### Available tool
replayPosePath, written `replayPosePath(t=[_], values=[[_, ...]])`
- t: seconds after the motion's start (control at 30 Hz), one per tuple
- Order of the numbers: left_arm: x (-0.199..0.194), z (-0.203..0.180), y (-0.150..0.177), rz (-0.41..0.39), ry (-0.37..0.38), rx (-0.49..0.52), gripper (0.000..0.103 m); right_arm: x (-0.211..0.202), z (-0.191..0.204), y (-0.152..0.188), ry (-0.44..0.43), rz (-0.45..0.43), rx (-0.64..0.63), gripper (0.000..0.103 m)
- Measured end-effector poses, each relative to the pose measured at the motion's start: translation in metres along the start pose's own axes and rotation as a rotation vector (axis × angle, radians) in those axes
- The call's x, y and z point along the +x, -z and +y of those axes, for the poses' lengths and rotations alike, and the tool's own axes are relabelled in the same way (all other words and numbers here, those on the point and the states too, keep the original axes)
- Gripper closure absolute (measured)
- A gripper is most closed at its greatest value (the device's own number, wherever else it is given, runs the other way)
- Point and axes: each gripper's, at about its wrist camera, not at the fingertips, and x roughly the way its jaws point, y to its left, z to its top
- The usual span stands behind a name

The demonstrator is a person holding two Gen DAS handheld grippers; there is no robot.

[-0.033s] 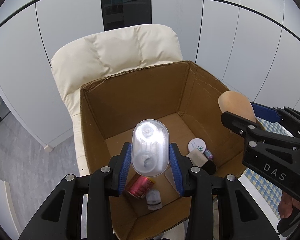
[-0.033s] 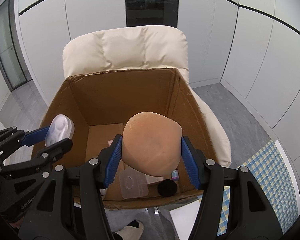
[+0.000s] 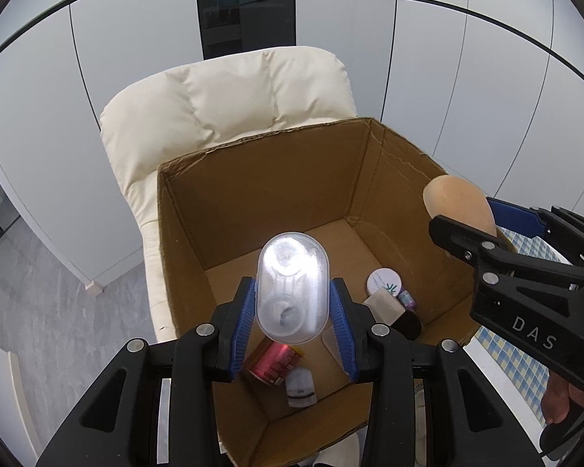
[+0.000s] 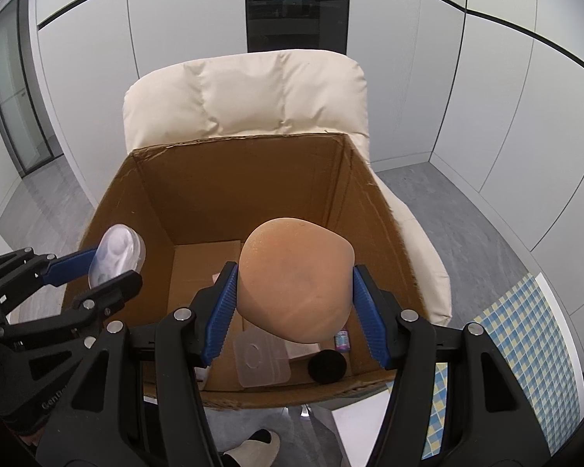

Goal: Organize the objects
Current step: 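Open the left tool to release the clear case while the right tool releases the bread bun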

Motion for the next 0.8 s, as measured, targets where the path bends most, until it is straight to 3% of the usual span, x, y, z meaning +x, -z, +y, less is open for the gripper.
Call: replayPosePath(t=[0.1, 0.27, 0.57, 0.7, 0.8], values=[[-0.004, 0.004, 0.001, -0.016, 0.004, 0.003, 0.062, 0.003, 0.007, -0.002, -0.005, 0.0, -0.009, 0.042], [-0.01, 0.011, 0.004, -0.033, -0.005, 0.005, 0.047, 0.008, 0.019, -0.005, -0.015, 0.005, -0.02, 0.042], [-0.018, 0.035, 0.007, -0.062, -0.063, -0.019, 0.019, 0.016, 0.038, -0.008, -0.028, 0.018, -0.037, 0.042], [-0.022, 0.048, 0.008, -0.086, -0.11, -0.059, 0.001, 0.018, 0.044, -0.01, -0.021, 0.022, -0.036, 0.042], [-0.024, 0.059, 0.009, -0.091, -0.134, -0.083, 0.0, 0.021, 0.048, -0.011, -0.026, 0.031, -0.034, 0.042]])
